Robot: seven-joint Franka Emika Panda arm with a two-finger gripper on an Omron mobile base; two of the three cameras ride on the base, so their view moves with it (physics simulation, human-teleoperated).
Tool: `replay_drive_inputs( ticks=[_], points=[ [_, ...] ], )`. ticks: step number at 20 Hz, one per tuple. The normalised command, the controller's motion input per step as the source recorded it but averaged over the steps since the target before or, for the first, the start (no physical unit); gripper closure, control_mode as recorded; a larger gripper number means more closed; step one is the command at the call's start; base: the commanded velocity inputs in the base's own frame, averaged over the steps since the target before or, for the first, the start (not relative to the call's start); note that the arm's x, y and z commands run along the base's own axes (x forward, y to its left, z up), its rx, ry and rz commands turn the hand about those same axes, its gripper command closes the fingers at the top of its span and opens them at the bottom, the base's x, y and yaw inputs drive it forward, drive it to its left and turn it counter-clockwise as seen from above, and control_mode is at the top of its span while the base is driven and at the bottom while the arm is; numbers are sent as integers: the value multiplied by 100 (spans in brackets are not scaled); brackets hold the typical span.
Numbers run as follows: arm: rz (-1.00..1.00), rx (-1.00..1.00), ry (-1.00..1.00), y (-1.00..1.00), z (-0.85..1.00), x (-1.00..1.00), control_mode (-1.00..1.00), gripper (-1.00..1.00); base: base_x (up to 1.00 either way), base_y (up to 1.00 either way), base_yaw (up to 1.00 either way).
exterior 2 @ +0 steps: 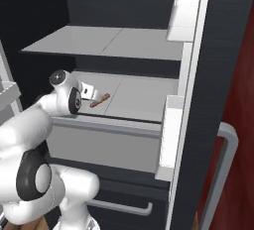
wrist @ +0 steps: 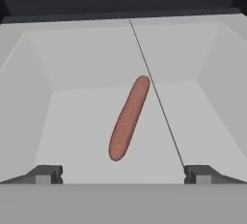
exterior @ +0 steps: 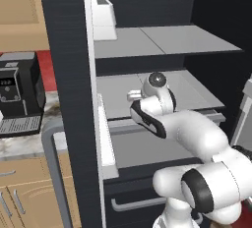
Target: Move the hot dog bun to the plate on the dining table and place the condiment next to that plate. Then navigate to the fridge and take the sausage and place it on the plate as well.
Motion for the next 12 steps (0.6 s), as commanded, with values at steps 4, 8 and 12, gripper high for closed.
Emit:
replay_drive_inputs(
  ticks=[4,8,12],
  points=[
    [0,0,0,0,-19,50,-100,-100,0,0,0],
    [0,0,1,0,-17,40,-100,-100,0,0,0],
    [0,2,0,-1,-17,16,-100,-100,0,0,0]
  ],
)
